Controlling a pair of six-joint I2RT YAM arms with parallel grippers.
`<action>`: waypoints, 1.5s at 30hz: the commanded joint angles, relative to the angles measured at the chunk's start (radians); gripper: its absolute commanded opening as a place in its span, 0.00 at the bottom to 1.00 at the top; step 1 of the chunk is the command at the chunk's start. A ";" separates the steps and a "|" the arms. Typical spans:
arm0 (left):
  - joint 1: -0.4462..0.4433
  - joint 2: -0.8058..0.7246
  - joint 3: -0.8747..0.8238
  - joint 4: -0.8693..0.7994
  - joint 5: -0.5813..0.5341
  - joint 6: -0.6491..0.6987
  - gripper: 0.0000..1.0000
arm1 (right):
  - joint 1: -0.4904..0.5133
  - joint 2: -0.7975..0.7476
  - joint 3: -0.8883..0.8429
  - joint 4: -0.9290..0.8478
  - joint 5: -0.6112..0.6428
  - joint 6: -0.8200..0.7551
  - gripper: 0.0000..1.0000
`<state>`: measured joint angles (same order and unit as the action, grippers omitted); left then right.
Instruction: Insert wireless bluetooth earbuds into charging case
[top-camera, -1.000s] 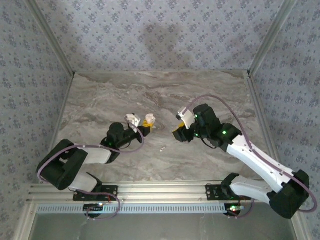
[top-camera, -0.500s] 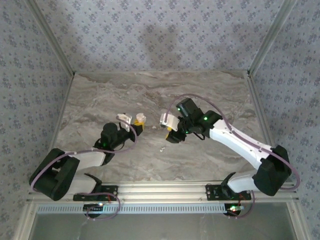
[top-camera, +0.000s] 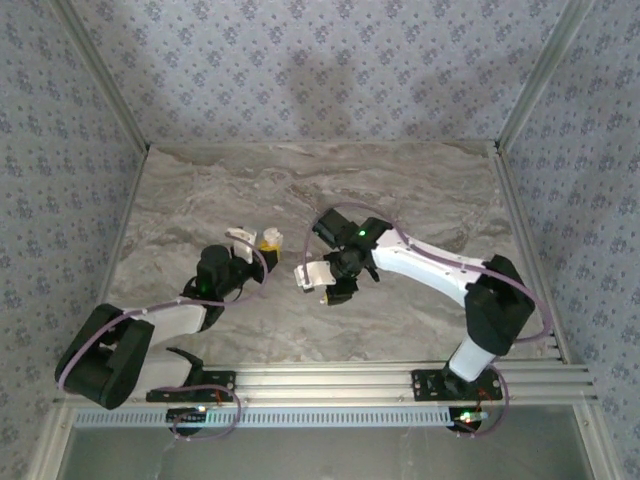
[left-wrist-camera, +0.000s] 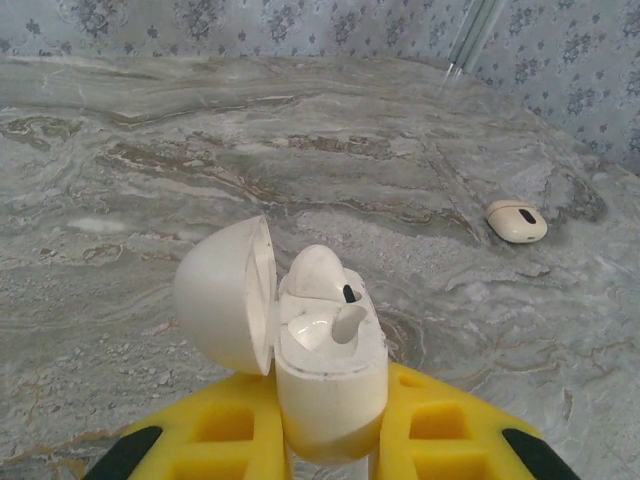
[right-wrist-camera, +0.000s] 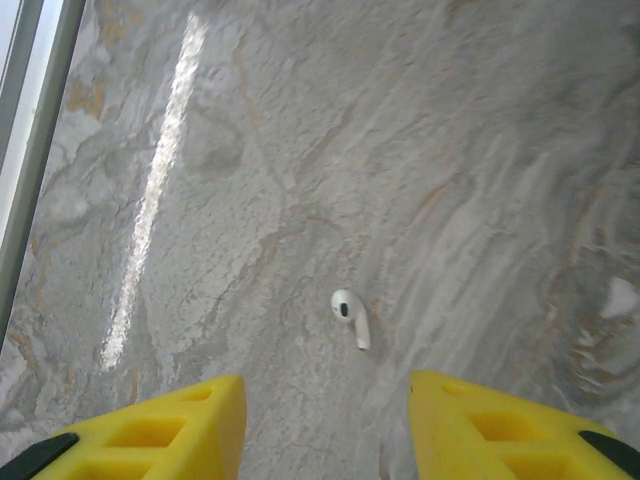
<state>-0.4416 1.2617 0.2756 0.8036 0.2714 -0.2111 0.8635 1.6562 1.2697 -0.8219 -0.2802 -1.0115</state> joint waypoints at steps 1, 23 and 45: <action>0.011 -0.030 -0.006 -0.017 -0.011 -0.010 0.16 | 0.015 0.039 0.020 -0.058 0.026 -0.153 0.48; 0.022 -0.038 0.004 -0.037 -0.005 -0.007 0.16 | 0.014 0.208 -0.030 0.124 0.079 -0.263 0.42; 0.022 -0.024 0.016 -0.037 0.020 0.008 0.17 | 0.004 0.289 -0.058 0.188 0.143 -0.238 0.28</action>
<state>-0.4255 1.2388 0.2756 0.7586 0.2729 -0.2108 0.8738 1.9099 1.2407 -0.6605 -0.1890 -1.2499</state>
